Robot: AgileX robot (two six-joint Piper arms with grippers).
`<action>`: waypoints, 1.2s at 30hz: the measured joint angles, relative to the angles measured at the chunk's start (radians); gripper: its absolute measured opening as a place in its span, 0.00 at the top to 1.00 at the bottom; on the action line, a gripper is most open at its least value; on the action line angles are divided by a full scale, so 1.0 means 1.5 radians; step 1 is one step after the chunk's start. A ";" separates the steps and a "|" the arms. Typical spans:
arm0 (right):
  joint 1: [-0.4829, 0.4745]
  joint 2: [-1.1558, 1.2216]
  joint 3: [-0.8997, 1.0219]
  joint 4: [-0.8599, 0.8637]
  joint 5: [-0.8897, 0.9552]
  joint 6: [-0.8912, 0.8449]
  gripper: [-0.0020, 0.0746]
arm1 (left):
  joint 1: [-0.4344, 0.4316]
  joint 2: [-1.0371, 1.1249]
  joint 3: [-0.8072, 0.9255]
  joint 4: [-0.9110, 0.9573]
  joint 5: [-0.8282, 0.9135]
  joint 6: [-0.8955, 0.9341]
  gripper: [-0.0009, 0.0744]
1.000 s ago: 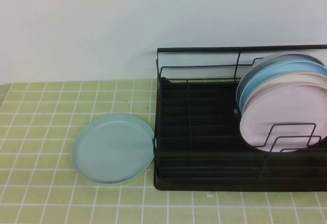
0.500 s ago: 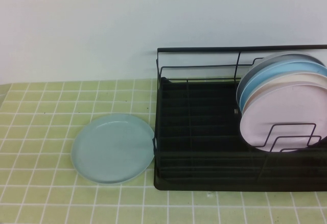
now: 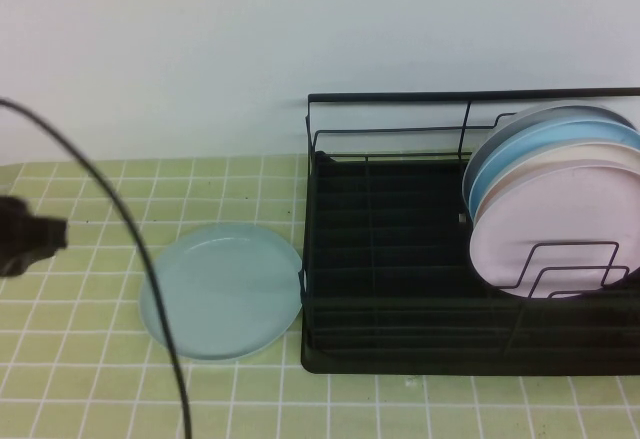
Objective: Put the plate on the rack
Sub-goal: Pick up the plate from the table
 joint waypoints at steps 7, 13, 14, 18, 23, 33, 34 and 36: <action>0.000 0.004 0.000 0.000 -0.008 0.000 0.98 | 0.000 0.174 -0.108 -0.061 0.029 0.062 0.49; 0.000 0.004 0.000 0.000 -0.019 0.000 0.98 | 0.000 0.312 -0.171 -0.068 0.040 0.086 0.53; 0.000 0.004 0.000 0.000 -0.021 0.000 0.98 | 0.000 0.335 -0.180 -0.068 0.043 0.086 0.53; 0.000 0.004 0.000 0.000 -0.021 0.000 0.98 | 0.000 0.408 -0.203 -0.071 0.043 0.107 0.53; 0.000 0.004 0.000 -0.001 -0.021 0.000 0.98 | 0.000 0.483 -0.237 -0.071 0.044 0.104 0.53; 0.000 0.004 0.000 -0.003 -0.026 0.000 0.98 | -0.001 0.574 -0.305 -0.076 0.042 0.104 0.71; 0.000 0.004 0.000 -0.003 -0.027 0.000 0.98 | -0.001 0.579 -0.307 -0.076 0.040 0.104 0.74; 0.000 0.004 0.000 -0.003 -0.027 0.000 0.98 | -0.001 0.583 -0.309 -0.071 0.038 0.104 0.76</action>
